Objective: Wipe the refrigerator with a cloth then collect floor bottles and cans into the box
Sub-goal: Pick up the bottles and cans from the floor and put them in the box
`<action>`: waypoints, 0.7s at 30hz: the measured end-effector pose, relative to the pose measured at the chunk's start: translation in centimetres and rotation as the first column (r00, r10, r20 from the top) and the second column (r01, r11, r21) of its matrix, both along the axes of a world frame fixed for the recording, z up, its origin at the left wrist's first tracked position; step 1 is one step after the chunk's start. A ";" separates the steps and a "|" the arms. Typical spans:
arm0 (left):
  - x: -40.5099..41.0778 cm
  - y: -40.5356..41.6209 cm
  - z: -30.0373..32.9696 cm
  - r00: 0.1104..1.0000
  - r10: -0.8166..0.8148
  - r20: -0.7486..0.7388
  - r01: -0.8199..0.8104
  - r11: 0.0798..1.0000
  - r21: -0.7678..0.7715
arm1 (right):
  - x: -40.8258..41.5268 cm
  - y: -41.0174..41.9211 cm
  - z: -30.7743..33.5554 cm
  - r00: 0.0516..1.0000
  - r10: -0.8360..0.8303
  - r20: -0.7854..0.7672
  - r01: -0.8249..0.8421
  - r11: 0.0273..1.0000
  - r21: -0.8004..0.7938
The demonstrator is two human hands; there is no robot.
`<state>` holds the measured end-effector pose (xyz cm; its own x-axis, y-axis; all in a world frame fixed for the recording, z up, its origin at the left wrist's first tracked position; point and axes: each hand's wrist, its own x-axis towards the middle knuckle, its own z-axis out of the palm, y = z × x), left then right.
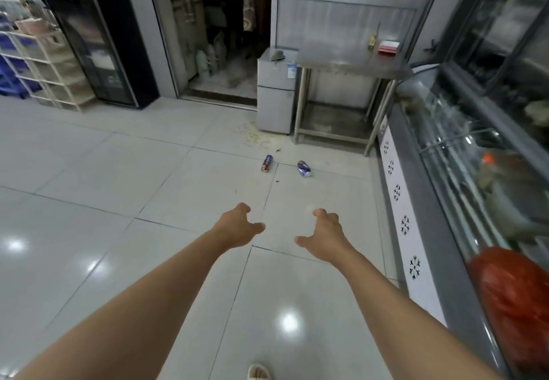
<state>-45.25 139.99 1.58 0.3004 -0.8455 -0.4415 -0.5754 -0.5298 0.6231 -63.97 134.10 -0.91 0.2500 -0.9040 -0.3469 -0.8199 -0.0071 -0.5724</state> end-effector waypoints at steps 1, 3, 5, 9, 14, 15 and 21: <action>1.2 -1.7 -0.1 1.000 0.015 0.001 -0.015 1.000 0.003 | 1.5 -2.0 -0.3 1.000 0.012 0.003 -0.012 1.000 0.004; 3.5 -4.9 -0.1 0.999 0.031 0.010 -0.032 0.999 0.022 | 4.3 -5.8 -0.5 1.000 0.030 -0.009 -0.030 0.999 0.023; 5.9 -7.9 -0.1 0.999 0.050 0.018 -0.051 0.998 0.029 | 7.0 -9.4 -0.3 0.999 0.045 -0.017 -0.045 0.999 0.025; 10.5 -13.9 0.0 0.997 0.069 0.023 -0.070 0.997 0.034 | 11.6 -16.3 0.7 0.997 0.071 -0.027 -0.071 0.997 0.011; 15.8 -22.4 -0.6 0.998 0.062 0.004 -0.062 0.997 0.044 | 16.7 -24.7 0.6 0.998 0.063 -0.031 -0.062 0.998 0.014; 16.9 -24.4 -0.8 0.999 0.054 -0.002 -0.054 0.998 0.040 | 17.9 -26.5 0.4 0.998 0.055 -0.029 -0.054 0.998 0.018; 23.8 -37.5 -1.8 0.999 -0.029 -0.024 0.030 0.999 0.033 | 24.6 -37.3 -0.2 0.999 -0.043 -0.033 0.044 0.999 0.020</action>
